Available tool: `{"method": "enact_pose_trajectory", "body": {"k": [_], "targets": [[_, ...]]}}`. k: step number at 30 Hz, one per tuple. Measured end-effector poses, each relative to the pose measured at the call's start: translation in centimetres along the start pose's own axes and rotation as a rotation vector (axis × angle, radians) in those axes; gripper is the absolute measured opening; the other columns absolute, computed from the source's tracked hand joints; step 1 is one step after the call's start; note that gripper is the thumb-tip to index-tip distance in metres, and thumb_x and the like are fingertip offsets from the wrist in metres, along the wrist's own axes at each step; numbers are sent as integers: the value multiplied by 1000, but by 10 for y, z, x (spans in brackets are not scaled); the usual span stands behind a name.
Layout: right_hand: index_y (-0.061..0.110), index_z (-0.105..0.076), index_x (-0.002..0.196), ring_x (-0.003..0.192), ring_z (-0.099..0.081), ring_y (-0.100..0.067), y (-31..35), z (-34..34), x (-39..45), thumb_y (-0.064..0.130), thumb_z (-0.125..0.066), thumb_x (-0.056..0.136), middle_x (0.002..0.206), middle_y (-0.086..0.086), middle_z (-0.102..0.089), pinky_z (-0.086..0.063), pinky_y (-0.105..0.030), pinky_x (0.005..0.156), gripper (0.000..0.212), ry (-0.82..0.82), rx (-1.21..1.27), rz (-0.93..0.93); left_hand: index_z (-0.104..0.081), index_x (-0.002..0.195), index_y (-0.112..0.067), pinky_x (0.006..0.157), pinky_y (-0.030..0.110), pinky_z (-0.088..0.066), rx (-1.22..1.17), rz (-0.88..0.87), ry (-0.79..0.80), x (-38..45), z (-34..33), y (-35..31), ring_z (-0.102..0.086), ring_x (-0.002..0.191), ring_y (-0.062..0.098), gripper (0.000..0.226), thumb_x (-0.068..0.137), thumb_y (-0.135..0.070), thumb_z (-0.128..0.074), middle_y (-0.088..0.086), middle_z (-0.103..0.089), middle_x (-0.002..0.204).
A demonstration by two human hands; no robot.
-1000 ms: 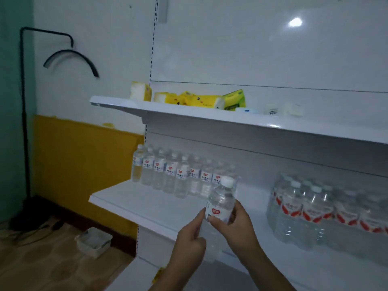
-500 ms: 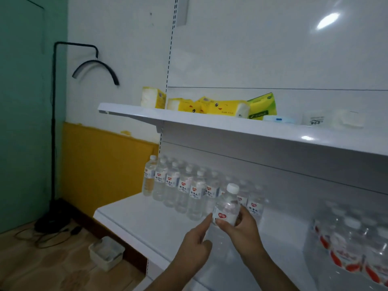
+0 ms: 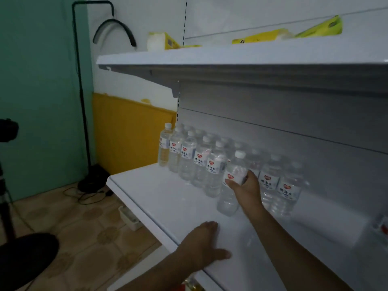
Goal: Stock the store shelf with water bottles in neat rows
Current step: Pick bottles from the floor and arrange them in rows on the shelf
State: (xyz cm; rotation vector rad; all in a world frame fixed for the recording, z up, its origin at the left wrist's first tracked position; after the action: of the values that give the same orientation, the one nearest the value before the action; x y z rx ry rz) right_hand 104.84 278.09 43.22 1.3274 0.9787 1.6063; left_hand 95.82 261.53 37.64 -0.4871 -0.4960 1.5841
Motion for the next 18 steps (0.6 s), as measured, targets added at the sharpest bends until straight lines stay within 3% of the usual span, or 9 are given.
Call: {"method": "enact_pose_trajectory", "body": {"k": [8, 13, 18], "targets": [[11, -57, 124, 110, -62, -19, -17, -17, 28, 13, -82, 73, 122, -6, -63, -51, -33, 97, 56, -94, -59, 48, -34, 144, -14, 106, 23, -27, 60, -19, -30, 15, -7, 0, -37, 133, 18, 79, 82, -54, -63, 4, -38, 148], [9, -55, 129, 114, -59, -15, -19, -26, 30, 9, -79, 77, 127, -6, -59, -44, -15, 88, 58, -145, -12, 74, -33, 146, -10, 109, 25, -26, 113, -34, -49, 16, -9, 3, -36, 135, 20, 83, 82, -55, -62, 7, -37, 149], [8, -54, 131, 112, -57, -13, -16, -26, 27, 8, -79, 78, 126, -4, -58, -42, -10, 85, 59, -156, -51, 76, -42, 139, -9, 105, 29, -32, 116, -29, -52, 13, -8, -1, -41, 129, 23, 72, 85, -51, -61, 10, -44, 142]]}}
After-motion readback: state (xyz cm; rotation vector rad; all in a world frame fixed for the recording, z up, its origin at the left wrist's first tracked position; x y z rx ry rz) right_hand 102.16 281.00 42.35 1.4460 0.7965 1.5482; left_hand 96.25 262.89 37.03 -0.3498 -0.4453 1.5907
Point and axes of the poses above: each hand's wrist, its own x-axis towards the middle knuckle, its own z-axis out of the back of the hand, y = z × x, the point moved 4 cm from there along x, towards the middle knuckle
